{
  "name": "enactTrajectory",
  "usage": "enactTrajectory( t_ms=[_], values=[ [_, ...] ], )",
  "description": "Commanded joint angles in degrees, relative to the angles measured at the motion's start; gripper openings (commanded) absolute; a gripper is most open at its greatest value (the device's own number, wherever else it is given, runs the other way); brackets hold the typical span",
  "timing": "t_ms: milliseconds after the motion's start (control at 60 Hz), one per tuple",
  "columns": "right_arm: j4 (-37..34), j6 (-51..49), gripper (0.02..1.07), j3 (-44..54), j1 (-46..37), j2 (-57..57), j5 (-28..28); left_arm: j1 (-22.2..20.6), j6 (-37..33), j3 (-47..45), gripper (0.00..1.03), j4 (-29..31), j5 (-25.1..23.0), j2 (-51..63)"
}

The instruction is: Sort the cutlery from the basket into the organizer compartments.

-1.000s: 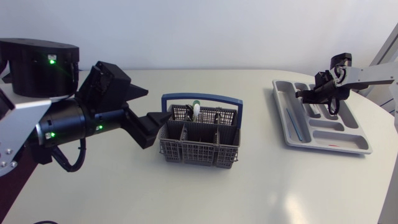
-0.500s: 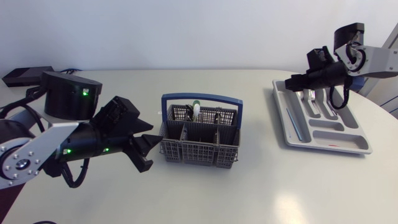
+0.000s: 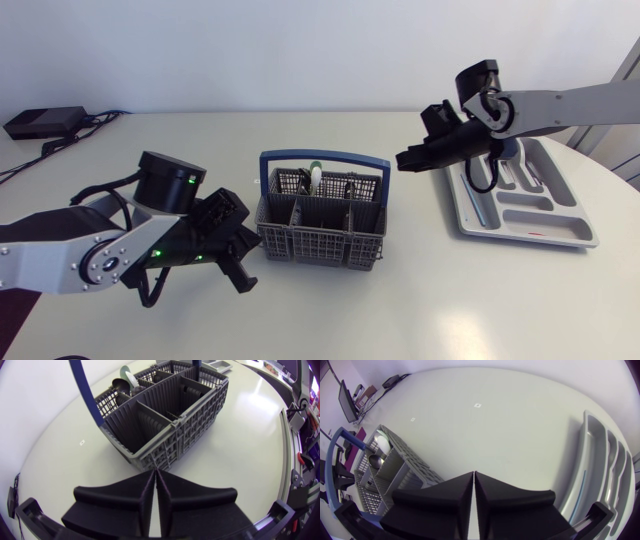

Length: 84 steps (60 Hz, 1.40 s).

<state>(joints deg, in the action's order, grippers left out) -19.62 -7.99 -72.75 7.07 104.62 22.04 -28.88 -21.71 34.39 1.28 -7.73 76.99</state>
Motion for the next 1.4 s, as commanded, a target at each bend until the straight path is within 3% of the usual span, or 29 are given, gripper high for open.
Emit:
enactTrajectory(
  t_ms=[0, 300, 600, 917, 1383],
  values=[
    [-1.21, 2.45, 0.08, -1.87, 1.28, 2.34, 1.95, 0.67, -1.49, -1.26, 0.03, -2.33, -0.54, 2.55],
    [-5.7, 2.98, 0.08, -3.8, 2.95, 3.84, 8.19, 3.04, -1.4, -0.11, 0.03, -9.98, -0.54, 8.0],
    [-7.89, 0.78, 0.08, 7.01, 3.3, -3.02, 10.83, 6.82, -1.4, 3.14, 0.04, -13.85, -0.54, 11.69],
    [-13.43, -0.8, 0.08, 16.76, 5.06, -15.76, 13.2, 8.14, -0.79, 11.49, 0.04, -14.73, -1.06, 19.6],
    [-13.43, 1.84, 0.08, 23.8, 13.14, -22.88, 12.76, 11.66, -0.7, 19.66, 0.04, -14.29, -3.7, 27.34]
  ],
)
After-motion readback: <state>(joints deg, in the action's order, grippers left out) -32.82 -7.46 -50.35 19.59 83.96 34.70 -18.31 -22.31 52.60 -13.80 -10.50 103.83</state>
